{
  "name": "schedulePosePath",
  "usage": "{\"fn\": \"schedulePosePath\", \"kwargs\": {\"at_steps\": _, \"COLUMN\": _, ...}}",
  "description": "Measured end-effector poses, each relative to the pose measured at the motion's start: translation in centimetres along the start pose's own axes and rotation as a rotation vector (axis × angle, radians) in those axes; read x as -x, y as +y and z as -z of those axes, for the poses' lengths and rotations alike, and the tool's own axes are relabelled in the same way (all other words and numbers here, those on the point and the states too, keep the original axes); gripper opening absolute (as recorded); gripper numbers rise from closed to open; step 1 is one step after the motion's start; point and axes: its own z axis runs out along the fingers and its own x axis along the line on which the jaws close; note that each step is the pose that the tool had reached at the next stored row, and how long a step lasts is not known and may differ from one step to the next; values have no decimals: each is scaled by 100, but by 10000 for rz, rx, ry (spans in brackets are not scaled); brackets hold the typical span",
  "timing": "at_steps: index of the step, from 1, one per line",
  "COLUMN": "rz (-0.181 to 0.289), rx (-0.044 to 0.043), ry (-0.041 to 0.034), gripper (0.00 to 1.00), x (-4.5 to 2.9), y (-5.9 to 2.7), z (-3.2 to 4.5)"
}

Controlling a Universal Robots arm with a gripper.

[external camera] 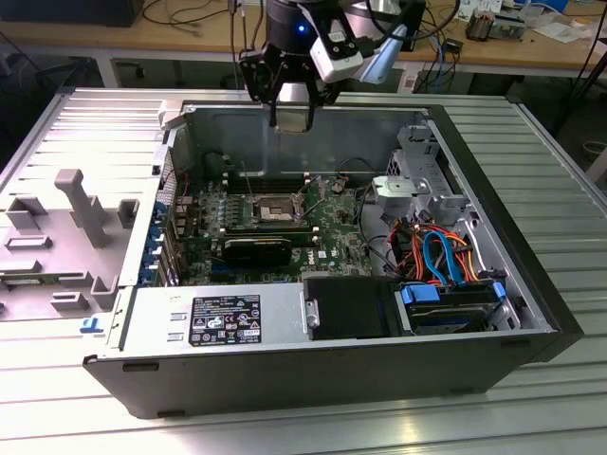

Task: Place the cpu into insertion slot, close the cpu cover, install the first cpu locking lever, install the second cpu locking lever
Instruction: 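Place the cpu into insertion slot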

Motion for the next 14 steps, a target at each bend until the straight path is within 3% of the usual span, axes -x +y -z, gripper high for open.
{"fn": "schedulePosePath", "kwargs": {"at_steps": 14, "rz": 1, "rx": -2, "ry": 1, "gripper": 55, "x": -11, "y": -33, "z": -23}}
